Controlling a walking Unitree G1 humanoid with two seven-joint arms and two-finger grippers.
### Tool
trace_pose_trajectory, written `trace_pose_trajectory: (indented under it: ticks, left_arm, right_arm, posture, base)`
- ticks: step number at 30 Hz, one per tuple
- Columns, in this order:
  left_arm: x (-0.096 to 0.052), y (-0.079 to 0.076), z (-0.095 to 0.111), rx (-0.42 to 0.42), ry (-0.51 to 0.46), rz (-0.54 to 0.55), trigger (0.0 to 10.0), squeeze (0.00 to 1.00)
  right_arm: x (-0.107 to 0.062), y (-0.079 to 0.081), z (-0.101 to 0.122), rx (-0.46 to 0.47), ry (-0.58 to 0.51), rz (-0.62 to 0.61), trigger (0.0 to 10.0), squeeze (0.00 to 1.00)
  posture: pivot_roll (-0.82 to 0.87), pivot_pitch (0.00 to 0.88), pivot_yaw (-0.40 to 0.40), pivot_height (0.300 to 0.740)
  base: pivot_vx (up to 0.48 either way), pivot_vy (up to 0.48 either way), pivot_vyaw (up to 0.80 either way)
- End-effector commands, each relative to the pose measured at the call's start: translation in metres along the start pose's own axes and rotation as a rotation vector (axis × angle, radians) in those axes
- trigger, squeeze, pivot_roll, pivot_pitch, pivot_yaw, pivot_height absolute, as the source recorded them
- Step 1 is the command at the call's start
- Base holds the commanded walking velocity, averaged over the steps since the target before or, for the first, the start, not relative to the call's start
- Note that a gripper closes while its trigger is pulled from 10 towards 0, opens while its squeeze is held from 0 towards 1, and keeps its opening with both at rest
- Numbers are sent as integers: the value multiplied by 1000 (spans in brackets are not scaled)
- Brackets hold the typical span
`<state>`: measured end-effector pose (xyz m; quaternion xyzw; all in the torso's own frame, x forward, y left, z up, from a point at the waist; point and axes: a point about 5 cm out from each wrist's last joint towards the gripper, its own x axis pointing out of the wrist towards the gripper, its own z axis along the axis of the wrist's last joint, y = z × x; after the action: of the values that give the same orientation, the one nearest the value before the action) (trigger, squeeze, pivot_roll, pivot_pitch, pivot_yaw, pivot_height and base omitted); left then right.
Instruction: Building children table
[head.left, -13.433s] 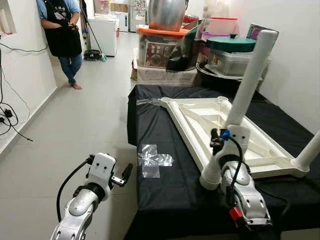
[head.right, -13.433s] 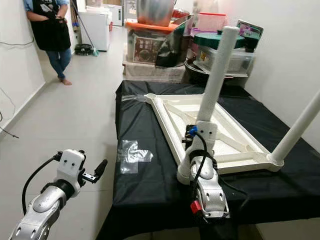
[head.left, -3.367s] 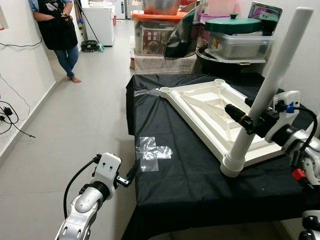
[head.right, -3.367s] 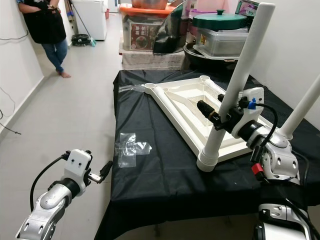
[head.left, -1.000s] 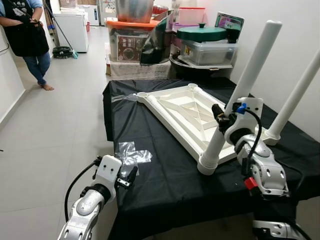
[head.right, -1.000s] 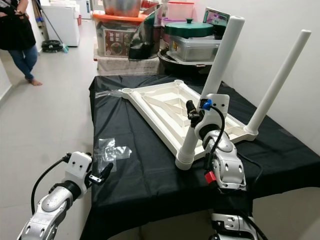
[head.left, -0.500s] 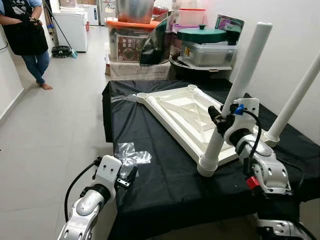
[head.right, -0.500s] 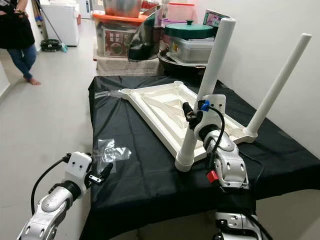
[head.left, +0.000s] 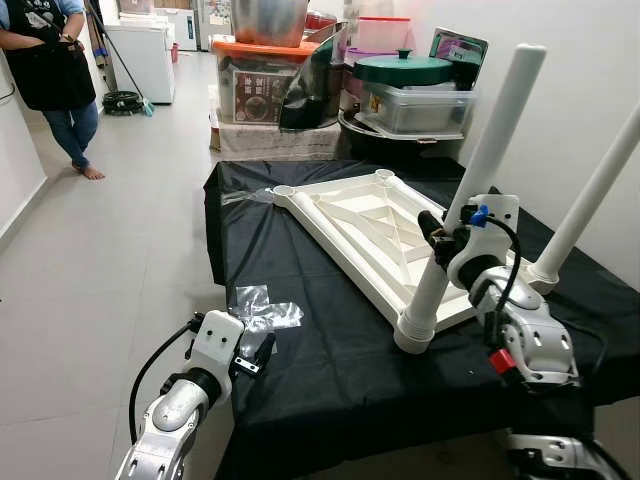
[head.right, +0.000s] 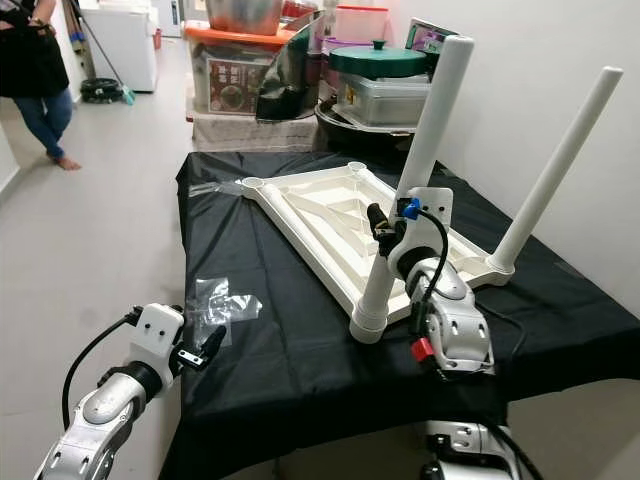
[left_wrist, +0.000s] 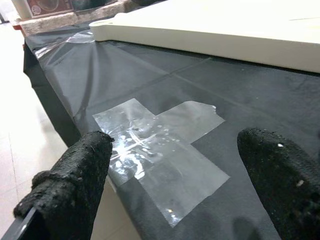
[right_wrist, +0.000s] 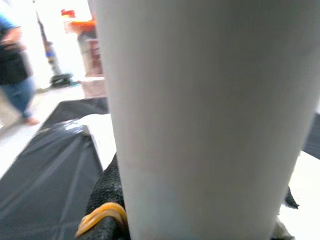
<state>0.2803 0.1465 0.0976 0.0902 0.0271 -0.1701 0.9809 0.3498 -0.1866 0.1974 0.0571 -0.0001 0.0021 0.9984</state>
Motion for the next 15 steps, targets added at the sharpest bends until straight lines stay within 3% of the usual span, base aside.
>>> trace_pose_trajectory:
  ticks: [1, 9, 15]
  left_arm:
    - [-1, -3, -3, 0, 12, -8, 10000, 0]
    - [0, -3, -3, 0, 11, -7, 10000, 0]
    - [2, -3, -4, -4, 10, 1, 10000, 0]
  right_arm:
    - [-11, -1, -65, 48, 262, -51, 0, 0]
    - [-17, 24, -84, 27, 303, -119, 0, 0]
    - [-12, 36, -94, -18, 353, -173, 0, 0]
  posture:
    - [40, 0, -78, 740]
    - [37, 0, -84, 740]
    - [30, 0, -90, 740]
  base:
    - [0, 0, 0]
    - [0, 0, 0]
    - [0, 0, 0]
